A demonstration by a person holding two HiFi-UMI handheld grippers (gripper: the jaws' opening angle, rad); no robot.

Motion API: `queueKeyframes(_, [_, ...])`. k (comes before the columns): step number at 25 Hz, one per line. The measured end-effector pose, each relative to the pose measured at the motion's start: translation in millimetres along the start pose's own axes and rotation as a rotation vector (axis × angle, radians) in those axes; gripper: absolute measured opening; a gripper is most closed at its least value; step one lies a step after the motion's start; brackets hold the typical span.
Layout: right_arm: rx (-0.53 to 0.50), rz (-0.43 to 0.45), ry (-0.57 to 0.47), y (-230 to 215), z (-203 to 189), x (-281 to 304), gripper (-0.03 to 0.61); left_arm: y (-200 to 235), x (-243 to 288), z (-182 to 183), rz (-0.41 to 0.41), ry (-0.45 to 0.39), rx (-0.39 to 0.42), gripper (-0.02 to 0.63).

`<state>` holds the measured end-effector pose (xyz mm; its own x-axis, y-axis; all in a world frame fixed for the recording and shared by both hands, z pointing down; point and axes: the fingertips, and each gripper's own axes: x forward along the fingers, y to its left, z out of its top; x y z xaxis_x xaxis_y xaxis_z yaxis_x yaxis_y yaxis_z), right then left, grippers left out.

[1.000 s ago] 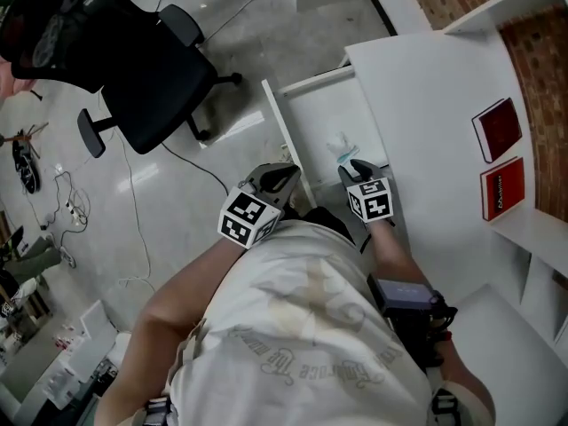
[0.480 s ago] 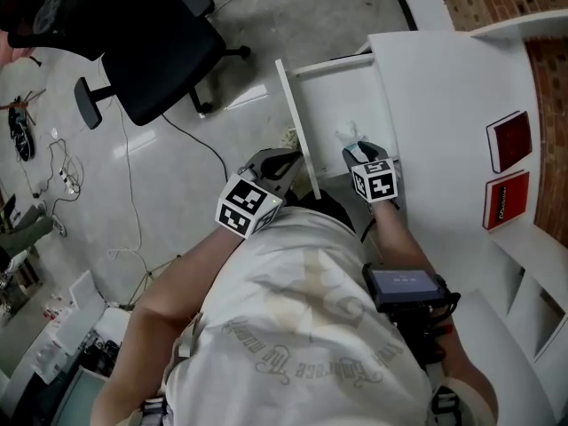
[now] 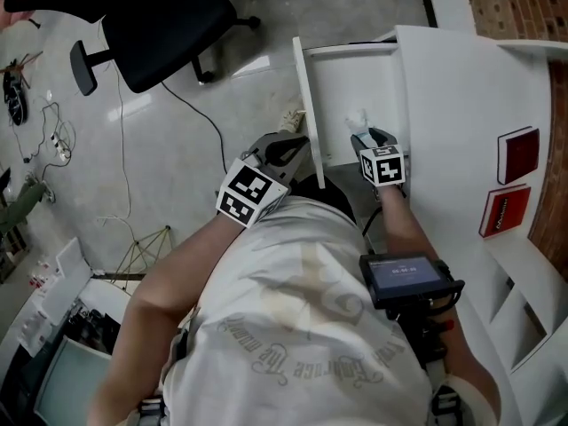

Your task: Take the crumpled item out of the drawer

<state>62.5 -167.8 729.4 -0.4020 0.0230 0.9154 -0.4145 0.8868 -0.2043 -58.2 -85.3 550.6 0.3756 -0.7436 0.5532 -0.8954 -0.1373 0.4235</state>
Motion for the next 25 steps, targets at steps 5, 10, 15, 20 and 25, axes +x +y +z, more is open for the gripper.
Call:
queueKeyframes(5, [-0.024,-0.006,0.040,-4,-1,13,0.202,10,-1,-3,0.012,0.000,-0.023,0.028])
queueKeyframes(10, [-0.029,-0.003,0.064,-7,0,30,0.209,20,6,-10,0.015,0.016,-0.044,0.028])
queueKeyframes(15, [-0.059,-0.009,0.097,-9,-1,36,0.239,21,7,-7,0.015,0.014,-0.063,0.028])
queueKeyframes(20, [-0.091,-0.013,0.154,-16,-11,50,0.255,28,9,-11,0.021,0.021,-0.088,0.028])
queueKeyframes(25, [-0.101,-0.010,0.181,-19,-15,52,0.261,28,4,-14,0.033,0.029,-0.101,0.028])
